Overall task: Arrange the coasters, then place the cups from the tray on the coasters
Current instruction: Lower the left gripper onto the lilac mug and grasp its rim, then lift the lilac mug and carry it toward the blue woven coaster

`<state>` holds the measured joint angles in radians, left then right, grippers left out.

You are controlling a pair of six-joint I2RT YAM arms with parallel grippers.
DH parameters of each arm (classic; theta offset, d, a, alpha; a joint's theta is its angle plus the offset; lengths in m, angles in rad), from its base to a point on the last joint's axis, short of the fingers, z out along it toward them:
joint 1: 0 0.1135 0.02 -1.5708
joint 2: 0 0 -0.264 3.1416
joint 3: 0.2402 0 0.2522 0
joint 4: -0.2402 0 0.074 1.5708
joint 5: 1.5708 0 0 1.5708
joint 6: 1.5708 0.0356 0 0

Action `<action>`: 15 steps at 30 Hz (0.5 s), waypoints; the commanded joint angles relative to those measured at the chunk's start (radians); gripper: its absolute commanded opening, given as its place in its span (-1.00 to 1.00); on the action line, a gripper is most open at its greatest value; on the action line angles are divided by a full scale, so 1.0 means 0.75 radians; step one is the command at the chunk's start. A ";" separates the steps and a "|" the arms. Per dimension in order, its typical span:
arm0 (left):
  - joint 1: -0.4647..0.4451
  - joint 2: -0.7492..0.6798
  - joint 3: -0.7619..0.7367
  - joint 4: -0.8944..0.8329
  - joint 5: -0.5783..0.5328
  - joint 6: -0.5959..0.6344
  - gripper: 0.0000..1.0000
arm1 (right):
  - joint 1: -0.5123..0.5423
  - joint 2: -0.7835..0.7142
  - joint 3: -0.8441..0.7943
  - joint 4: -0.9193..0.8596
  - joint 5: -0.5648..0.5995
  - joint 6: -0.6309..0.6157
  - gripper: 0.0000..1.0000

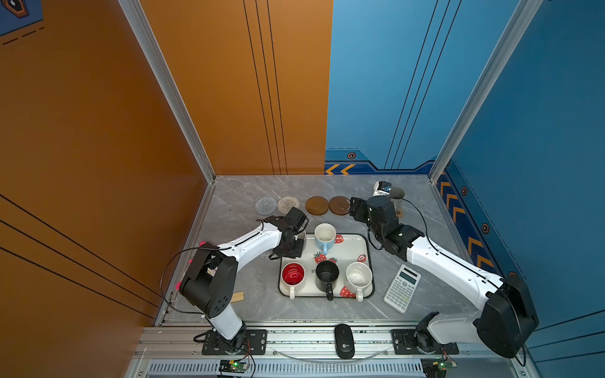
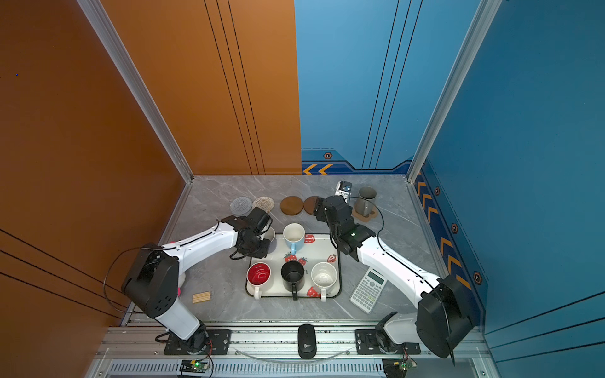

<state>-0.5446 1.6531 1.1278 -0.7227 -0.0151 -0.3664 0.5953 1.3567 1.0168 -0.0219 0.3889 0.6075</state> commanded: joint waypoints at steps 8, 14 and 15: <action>-0.015 -0.101 0.011 0.021 -0.118 0.002 -1.00 | -0.012 0.011 -0.008 0.017 -0.025 0.018 0.64; -0.016 -0.136 0.058 0.021 -0.148 0.015 -1.00 | -0.016 0.022 0.000 0.021 -0.051 0.013 0.64; -0.014 -0.139 0.069 0.021 -0.155 0.020 -1.00 | -0.016 0.024 0.000 0.022 -0.052 0.012 0.64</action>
<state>-0.5510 1.5921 1.1294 -0.7250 -0.0807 -0.3637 0.5892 1.3647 1.0172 -0.0219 0.3656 0.6075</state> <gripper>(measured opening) 0.169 0.817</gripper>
